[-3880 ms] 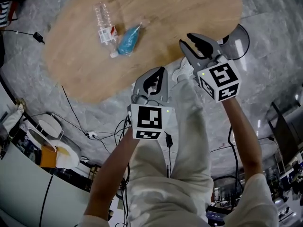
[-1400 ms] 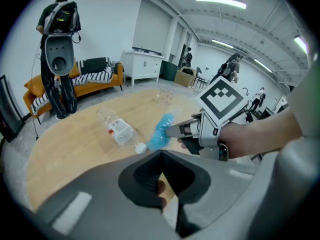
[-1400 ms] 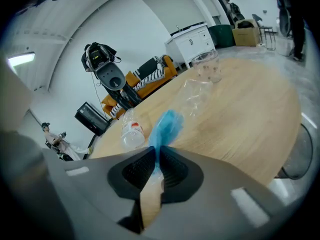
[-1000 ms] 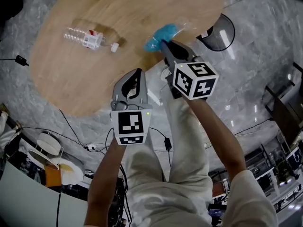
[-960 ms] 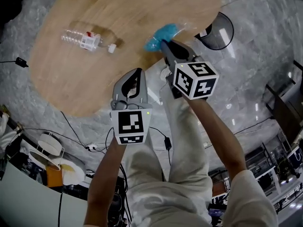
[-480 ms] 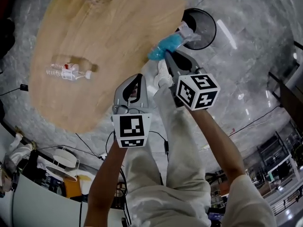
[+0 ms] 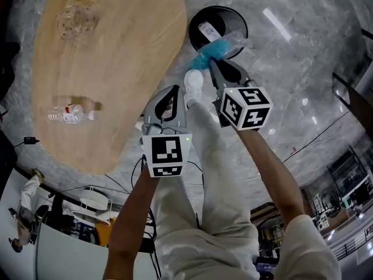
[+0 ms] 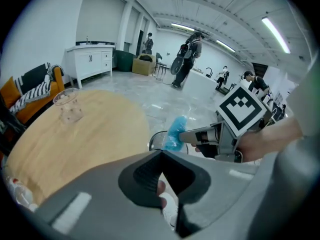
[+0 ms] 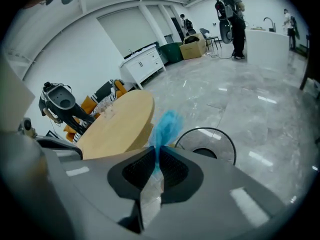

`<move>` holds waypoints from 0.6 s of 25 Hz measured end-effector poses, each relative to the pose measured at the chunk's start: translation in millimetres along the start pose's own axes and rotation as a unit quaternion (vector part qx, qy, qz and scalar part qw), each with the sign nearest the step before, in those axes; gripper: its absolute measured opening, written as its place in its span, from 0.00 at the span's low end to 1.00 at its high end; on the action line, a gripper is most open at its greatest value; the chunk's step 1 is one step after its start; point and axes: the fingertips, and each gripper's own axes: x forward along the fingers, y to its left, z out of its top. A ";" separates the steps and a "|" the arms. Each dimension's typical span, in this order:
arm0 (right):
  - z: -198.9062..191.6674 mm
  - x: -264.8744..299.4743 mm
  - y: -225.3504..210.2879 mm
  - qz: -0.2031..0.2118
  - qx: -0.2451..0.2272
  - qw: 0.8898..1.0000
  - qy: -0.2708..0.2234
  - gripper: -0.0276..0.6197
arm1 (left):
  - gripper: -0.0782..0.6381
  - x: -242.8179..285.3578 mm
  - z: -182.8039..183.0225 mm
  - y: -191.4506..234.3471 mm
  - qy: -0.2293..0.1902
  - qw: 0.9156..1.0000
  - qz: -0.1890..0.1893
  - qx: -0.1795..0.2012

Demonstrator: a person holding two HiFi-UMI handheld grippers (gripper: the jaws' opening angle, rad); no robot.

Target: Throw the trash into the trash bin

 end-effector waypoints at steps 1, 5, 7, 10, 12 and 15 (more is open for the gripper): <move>-1.1 1.9 -10.2 -0.007 0.001 1.000 0.002 0.12 | 0.11 7.5 0.7 -4.8 0.004 1.000 -0.004 0.005; -11.3 14.3 -46.9 -0.028 0.007 0.999 0.018 0.12 | 0.11 33.9 1.2 -20.1 0.018 1.000 -0.018 0.015; -16.2 22.7 -65.1 -0.036 0.010 0.999 0.026 0.12 | 0.11 46.2 1.8 -23.0 0.020 1.000 -0.020 0.011; -24.6 40.4 -90.4 -0.050 0.014 0.998 0.036 0.12 | 0.11 66.6 -2.2 -22.5 0.025 0.999 -0.022 0.012; -32.4 50.9 -105.1 -0.058 0.018 0.997 0.043 0.12 | 0.11 79.5 -9.9 -23.5 0.033 0.999 -0.025 0.024; -42.2 64.8 -121.9 -0.069 0.018 0.996 0.056 0.12 | 0.11 97.0 -21.3 -24.8 0.047 0.998 -0.031 0.035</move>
